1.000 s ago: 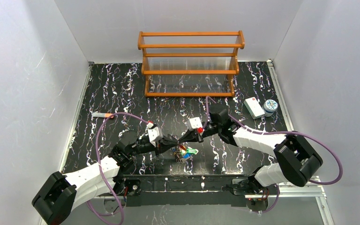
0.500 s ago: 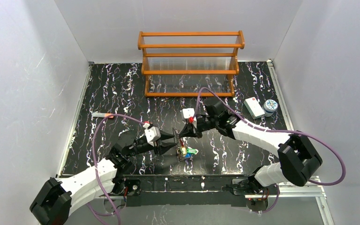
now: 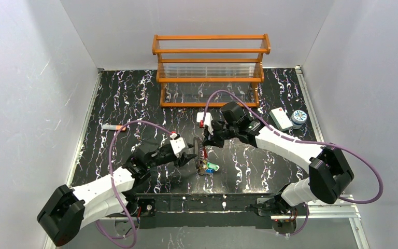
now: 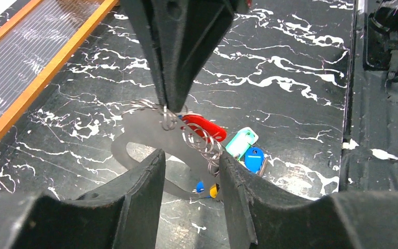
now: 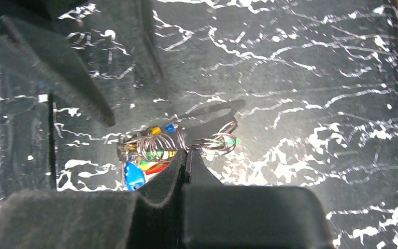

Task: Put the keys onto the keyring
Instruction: Adjust the key on the keyring.

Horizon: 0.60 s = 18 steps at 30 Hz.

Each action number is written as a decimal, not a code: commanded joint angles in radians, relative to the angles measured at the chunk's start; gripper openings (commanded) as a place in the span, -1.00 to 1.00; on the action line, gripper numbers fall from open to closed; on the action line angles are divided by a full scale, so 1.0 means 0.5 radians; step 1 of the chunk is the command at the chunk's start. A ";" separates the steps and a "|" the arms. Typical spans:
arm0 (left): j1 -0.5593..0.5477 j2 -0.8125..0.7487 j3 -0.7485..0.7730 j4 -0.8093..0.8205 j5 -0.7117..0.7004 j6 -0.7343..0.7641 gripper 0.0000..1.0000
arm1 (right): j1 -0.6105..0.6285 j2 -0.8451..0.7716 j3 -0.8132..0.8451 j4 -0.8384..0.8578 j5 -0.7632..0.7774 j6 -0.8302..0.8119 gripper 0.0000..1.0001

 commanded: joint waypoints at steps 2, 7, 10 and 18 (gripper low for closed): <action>-0.069 0.152 0.118 0.053 -0.010 0.182 -0.19 | 0.049 0.148 0.016 -0.467 0.382 0.077 -0.97; -0.121 0.281 0.116 0.224 -0.076 0.154 -0.20 | 0.050 0.136 -0.024 -0.535 0.538 0.117 -0.97; -0.150 0.344 0.119 0.288 -0.105 0.134 -0.22 | 0.050 0.110 -0.049 -0.555 0.578 0.108 -0.97; -0.208 0.480 0.108 0.435 -0.108 0.169 -0.27 | 0.053 0.022 -0.105 -0.502 0.287 -0.049 -0.97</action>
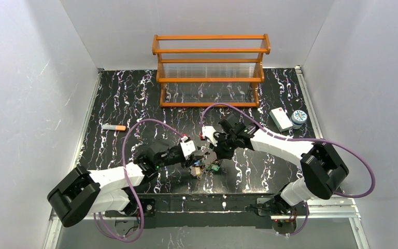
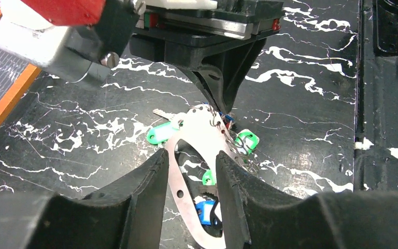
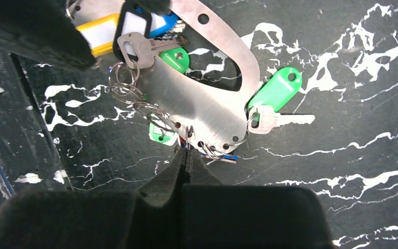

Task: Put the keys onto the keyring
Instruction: Adjust the key on the keyring.

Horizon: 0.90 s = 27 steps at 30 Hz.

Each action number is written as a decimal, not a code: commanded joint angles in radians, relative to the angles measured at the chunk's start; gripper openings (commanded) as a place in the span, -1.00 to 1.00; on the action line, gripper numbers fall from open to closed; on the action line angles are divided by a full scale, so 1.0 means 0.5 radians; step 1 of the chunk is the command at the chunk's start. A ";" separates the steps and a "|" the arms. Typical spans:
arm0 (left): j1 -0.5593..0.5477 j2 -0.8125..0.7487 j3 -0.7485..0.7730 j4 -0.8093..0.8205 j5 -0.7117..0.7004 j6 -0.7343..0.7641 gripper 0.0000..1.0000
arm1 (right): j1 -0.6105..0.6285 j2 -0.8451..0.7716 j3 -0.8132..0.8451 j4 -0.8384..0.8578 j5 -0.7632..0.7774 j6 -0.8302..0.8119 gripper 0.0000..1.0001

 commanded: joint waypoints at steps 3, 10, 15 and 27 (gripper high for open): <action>-0.046 0.079 0.048 0.179 0.119 0.117 -0.29 | 0.013 -0.116 -0.016 0.063 -0.346 -0.113 -0.97; -0.109 0.254 0.078 0.207 0.211 0.218 -0.32 | 0.012 -0.090 -0.026 0.159 -0.483 -0.102 -0.97; -0.159 0.384 0.132 0.222 0.185 0.243 -0.46 | 0.017 -0.069 -0.017 0.174 -0.527 -0.103 -0.97; -0.213 0.511 0.172 0.232 0.109 0.261 -0.89 | 0.027 -0.038 -0.006 0.162 -0.520 -0.110 -0.97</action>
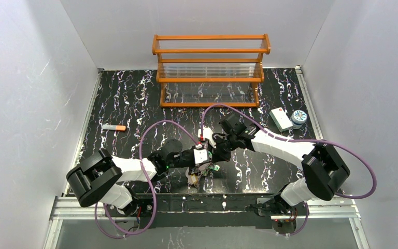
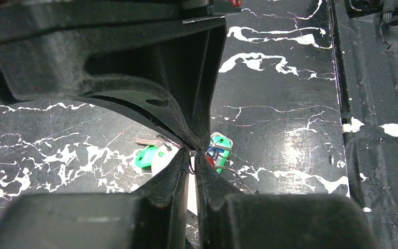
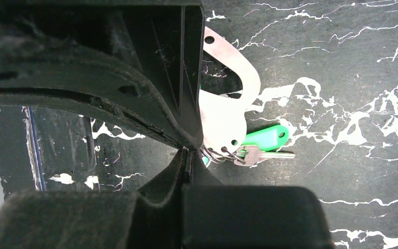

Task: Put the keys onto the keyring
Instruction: Adjust the key on the keyring.

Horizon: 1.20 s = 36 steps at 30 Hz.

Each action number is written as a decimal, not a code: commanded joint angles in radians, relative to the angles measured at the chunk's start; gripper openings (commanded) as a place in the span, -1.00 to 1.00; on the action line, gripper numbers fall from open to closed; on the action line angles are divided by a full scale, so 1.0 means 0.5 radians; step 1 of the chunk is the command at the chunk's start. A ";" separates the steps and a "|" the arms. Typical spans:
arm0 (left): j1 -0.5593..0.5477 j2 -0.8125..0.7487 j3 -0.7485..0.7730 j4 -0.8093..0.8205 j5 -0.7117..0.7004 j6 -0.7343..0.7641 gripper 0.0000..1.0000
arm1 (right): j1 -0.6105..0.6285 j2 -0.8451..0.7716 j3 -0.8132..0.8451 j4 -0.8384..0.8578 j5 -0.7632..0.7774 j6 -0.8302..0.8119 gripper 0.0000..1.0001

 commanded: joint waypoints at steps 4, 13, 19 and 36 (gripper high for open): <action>-0.025 -0.020 0.004 0.038 -0.099 0.053 -1.00 | 0.018 -0.012 0.015 0.064 -0.074 -0.015 -0.97; -0.026 -0.102 -0.030 0.049 -0.299 -0.083 -1.00 | 0.015 -0.098 -0.092 0.248 -0.016 0.067 -0.64; -0.026 -0.235 -0.201 0.343 -0.443 -0.298 -1.00 | -0.038 -0.245 -0.301 0.596 -0.080 0.258 -0.36; -0.028 -0.092 -0.473 1.276 -0.361 -0.624 -1.00 | -0.122 -0.532 -0.671 1.379 -0.397 0.417 -0.33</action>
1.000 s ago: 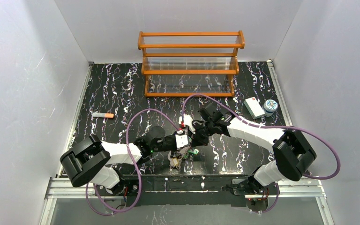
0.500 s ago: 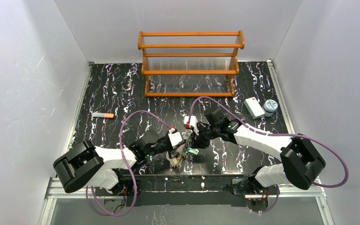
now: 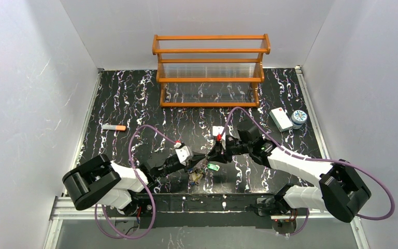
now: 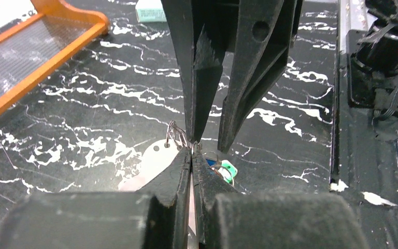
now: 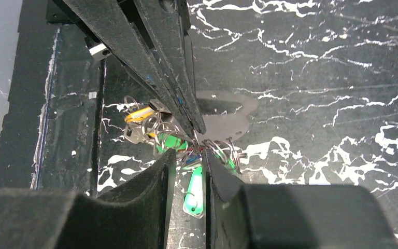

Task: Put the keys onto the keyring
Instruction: Adjust the key on the keyring.

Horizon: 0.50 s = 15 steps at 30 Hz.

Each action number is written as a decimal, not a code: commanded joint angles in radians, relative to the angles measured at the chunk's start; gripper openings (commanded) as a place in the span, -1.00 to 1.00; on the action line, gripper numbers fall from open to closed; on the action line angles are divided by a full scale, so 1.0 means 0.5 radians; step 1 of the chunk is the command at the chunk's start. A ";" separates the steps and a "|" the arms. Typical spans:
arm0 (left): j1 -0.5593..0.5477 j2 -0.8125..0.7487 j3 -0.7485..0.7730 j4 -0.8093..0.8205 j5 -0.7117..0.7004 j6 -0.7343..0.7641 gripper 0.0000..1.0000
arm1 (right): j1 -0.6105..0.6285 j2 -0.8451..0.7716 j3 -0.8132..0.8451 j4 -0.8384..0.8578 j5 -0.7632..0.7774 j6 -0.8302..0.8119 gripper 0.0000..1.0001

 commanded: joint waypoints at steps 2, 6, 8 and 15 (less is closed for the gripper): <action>-0.007 0.004 -0.007 0.308 0.055 -0.037 -1.00 | -0.013 -0.054 -0.042 0.286 -0.135 0.036 -0.34; -0.006 0.002 -0.010 0.317 0.060 -0.044 -1.00 | -0.015 -0.026 -0.055 0.292 -0.146 0.029 -0.55; -0.006 0.000 -0.010 0.322 0.071 -0.047 -1.00 | -0.017 -0.015 -0.061 0.306 -0.147 0.028 -0.64; -0.004 -0.022 -0.021 0.327 0.072 -0.057 -1.00 | -0.018 0.031 -0.038 0.301 -0.157 0.007 -0.97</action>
